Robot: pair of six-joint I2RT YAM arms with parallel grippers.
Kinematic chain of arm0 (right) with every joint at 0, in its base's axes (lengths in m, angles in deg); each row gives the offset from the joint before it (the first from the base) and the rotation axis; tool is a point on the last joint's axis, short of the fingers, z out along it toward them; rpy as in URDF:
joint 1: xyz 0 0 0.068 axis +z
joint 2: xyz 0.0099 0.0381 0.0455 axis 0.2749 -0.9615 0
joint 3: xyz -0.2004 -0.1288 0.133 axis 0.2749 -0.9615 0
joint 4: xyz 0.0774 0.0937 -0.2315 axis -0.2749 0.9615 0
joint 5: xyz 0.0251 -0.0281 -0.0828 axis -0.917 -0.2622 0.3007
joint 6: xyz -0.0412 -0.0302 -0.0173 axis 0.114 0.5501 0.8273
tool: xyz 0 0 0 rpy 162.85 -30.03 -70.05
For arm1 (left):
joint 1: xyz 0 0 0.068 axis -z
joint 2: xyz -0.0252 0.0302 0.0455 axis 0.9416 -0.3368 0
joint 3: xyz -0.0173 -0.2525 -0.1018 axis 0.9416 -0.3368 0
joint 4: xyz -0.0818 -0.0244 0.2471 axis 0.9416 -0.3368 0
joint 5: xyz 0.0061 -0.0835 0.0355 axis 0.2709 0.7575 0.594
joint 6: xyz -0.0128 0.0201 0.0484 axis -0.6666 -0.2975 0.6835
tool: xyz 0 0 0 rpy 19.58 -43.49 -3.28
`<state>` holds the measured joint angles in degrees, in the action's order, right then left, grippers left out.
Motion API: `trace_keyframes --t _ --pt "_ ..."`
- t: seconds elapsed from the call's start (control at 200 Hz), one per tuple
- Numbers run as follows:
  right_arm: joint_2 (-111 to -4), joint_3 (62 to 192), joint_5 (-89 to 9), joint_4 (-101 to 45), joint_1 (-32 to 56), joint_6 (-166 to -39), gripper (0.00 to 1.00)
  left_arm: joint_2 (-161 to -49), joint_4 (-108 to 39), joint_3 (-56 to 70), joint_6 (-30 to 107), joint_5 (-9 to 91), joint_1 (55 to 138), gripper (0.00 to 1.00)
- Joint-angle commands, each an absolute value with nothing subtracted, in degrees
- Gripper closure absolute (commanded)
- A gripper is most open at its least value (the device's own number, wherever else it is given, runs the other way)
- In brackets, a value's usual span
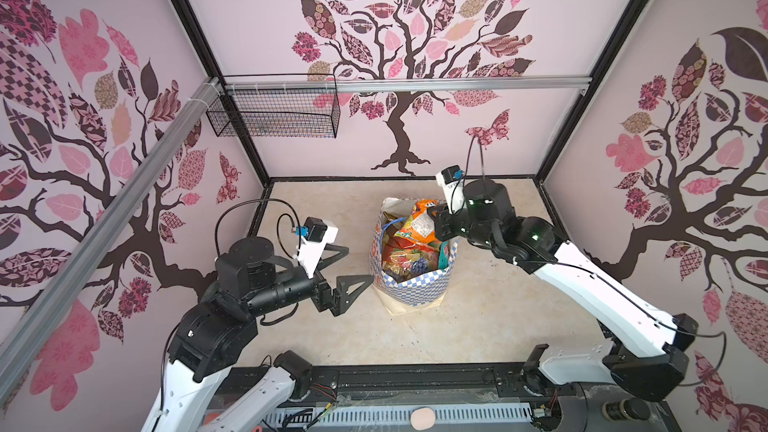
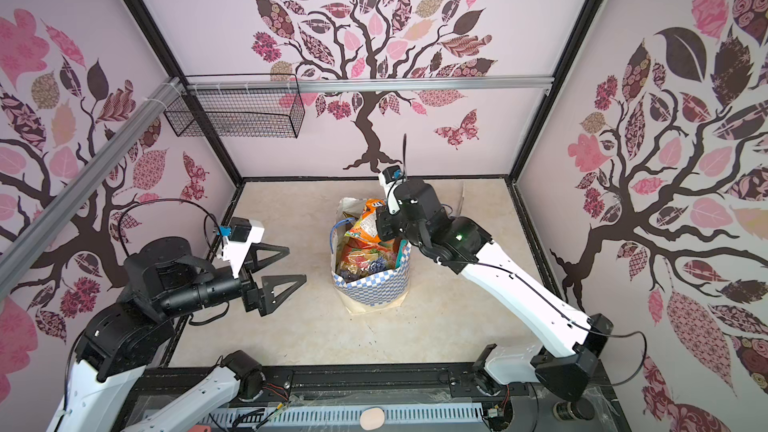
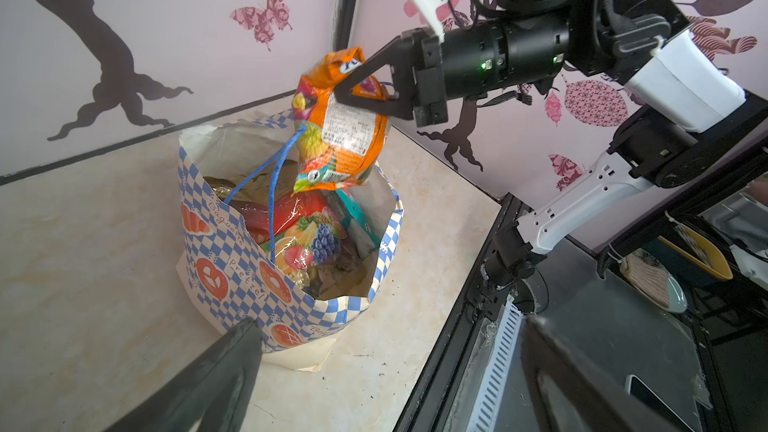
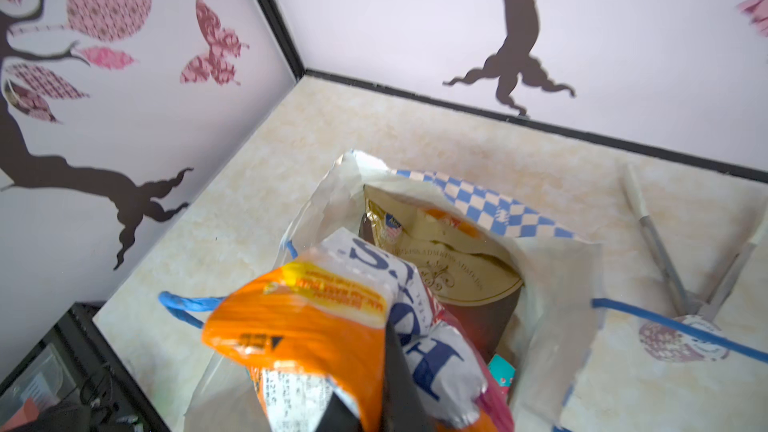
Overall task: Take the snacks out of the paper bag
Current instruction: 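Lift the orange chip bag out of the bag with the right gripper, then lower the orange chip bag onto the table and open the right gripper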
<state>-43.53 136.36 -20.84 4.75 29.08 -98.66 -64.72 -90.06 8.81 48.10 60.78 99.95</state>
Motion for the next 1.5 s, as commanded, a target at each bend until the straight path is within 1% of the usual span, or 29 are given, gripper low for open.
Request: trace_keyframes --t 0.0,0.19,0.335,0.445,0.605,0.705,0.84,0.98,1.095,1.175,1.245,1.371,1.441,1.496 --pt "-37.0 139.4 -13.4 0.8 29.0 -98.5 0.92 -64.6 -87.9 7.5 47.5 61.9 100.1 0.01" --pt "-32.3 138.3 -5.1 2.0 28.2 -97.1 0.92 -65.6 -88.9 7.0 47.7 61.0 100.1 0.02" --pt "-28.4 135.0 -2.8 3.4 24.2 -99.3 0.92 -66.1 -88.8 7.1 47.9 60.9 100.1 0.01" --pt "-24.8 130.8 -0.7 5.0 20.5 -101.7 0.91 -66.3 -88.5 6.9 47.9 60.9 100.1 0.01" --pt "-20.4 123.5 5.6 5.8 19.7 -102.6 0.9 -66.9 -87.3 6.4 46.5 61.3 100.1 0.01" --pt "-18.6 119.6 6.0 6.0 18.0 -104.4 0.91 -68.0 -87.1 7.1 45.5 61.8 100.1 0.01" --pt "-17.7 114.3 1.7 6.6 12.6 -108.4 0.91 -69.0 -85.5 7.3 43.1 63.3 100.1 0.01" --pt "-17.8 107.9 -9.8 5.0 3.6 -112.6 0.9 -69.0 -83.0 6.2 40.4 64.4 100.1 0.01" --pt "-19.0 102.1 -17.4 1.8 -1.8 -115.2 0.9 -69.6 -82.9 6.0 38.8 62.5 101.0 0.02" --pt "-20.4 98.5 -20.1 -0.4 -3.2 -116.7 0.89 -70.3 -83.6 6.4 39.4 58.3 104.6 0.01" --pt "-21.7 95.8 -21.4 -2.4 -3.3 -117.8 0.88 -71.3 -84.4 6.9 40.5 52.6 110.6 0.02" --pt "-24.3 91.3 -23.7 -6.3 -3.6 -119.7 0.88 -75.4 -85.3 8.3 43.0 40.9 124.4 0.01" --pt "-26.0 89.2 -24.5 -8.3 -3.7 -120.5 0.87 -79.0 -86.0 9.6 44.3 37.4 130.1 0.01" --pt "-27.1 87.6 -25.2 -9.8 -3.9 -120.9 0.87 -81.8 -86.6 10.9 44.7 35.5 132.9 0.01"
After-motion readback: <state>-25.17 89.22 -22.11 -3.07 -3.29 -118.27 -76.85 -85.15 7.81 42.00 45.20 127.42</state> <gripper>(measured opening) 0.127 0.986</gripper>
